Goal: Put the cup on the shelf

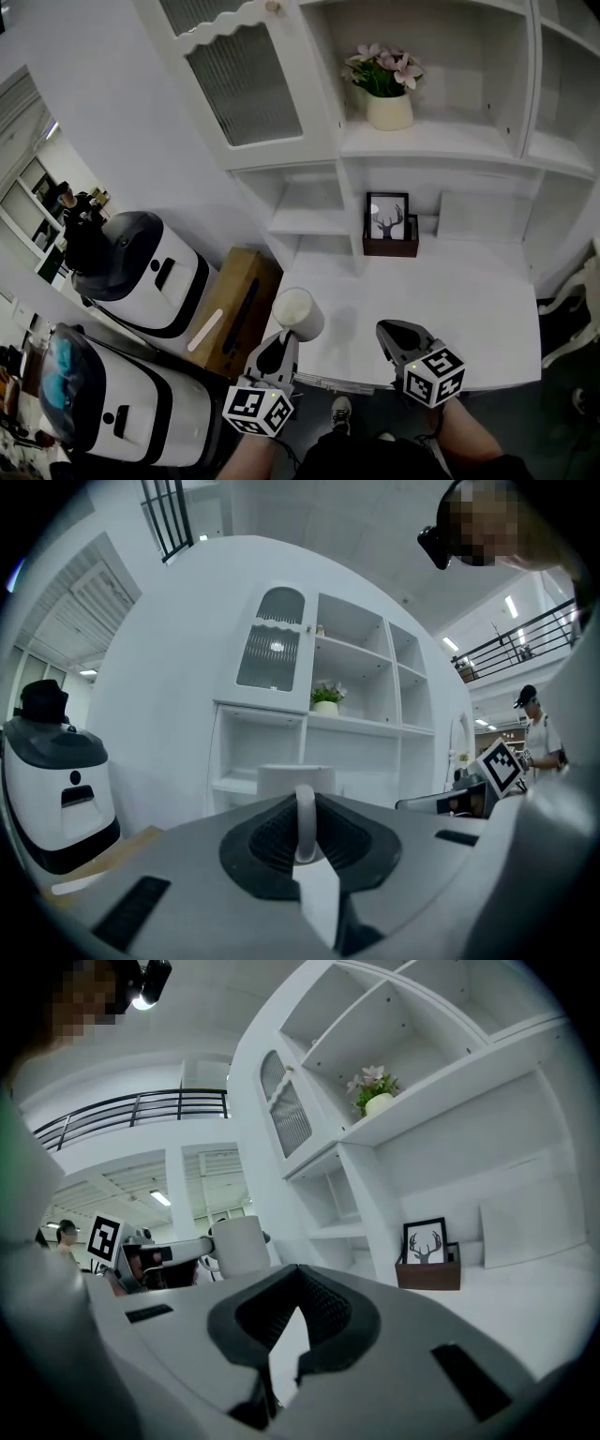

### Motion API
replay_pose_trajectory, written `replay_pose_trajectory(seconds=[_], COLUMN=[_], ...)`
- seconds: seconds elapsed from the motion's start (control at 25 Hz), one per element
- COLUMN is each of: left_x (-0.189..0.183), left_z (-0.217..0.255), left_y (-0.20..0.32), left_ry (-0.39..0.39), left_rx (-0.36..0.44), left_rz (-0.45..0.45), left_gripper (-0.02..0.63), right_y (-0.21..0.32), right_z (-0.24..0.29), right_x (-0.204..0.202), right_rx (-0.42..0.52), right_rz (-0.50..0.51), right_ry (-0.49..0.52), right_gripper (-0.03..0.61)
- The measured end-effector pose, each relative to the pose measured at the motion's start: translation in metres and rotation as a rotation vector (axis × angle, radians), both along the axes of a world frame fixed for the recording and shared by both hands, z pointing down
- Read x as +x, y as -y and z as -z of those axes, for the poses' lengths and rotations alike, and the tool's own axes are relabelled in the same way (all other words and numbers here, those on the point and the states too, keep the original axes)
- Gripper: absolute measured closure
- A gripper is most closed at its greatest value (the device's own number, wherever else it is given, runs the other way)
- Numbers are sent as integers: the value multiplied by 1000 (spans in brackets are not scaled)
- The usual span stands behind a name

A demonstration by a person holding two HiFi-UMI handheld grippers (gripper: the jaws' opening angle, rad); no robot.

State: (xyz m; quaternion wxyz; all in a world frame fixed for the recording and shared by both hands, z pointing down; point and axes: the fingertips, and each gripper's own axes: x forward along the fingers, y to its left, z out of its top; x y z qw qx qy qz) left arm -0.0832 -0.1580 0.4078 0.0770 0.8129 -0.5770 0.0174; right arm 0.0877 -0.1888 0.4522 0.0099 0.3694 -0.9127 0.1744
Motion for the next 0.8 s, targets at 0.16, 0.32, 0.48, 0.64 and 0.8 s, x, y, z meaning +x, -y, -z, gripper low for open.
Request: replay_pose_trajectory(seconds=[0.16,0.32,0.48,0.64,0.8], left_x=[-15,-25,-29,-36,-41], left_z=[0,-3,-7,-7,-6], left_y=[26,51,71,89,106], left_ry=[-4,-7,-3,-4,-3], left_rx=[-2,-2,-8,-1,4], left_rz=[-30,-53,-82,-108,-135], left_gripper=[577,577,577,577,577], right_y=[16,31,47,57,68], right_z=[0,-2,-5,-4,-3], right_x=[-11,-18,-22,-29,-34], right_rx=[-6,-12,-21,-18,-16], right_rz=[-35,-68,-101,-125,-151], right_ry=[-5,-12,-16,-22,-29], right_gripper=[575,575,575,575,575])
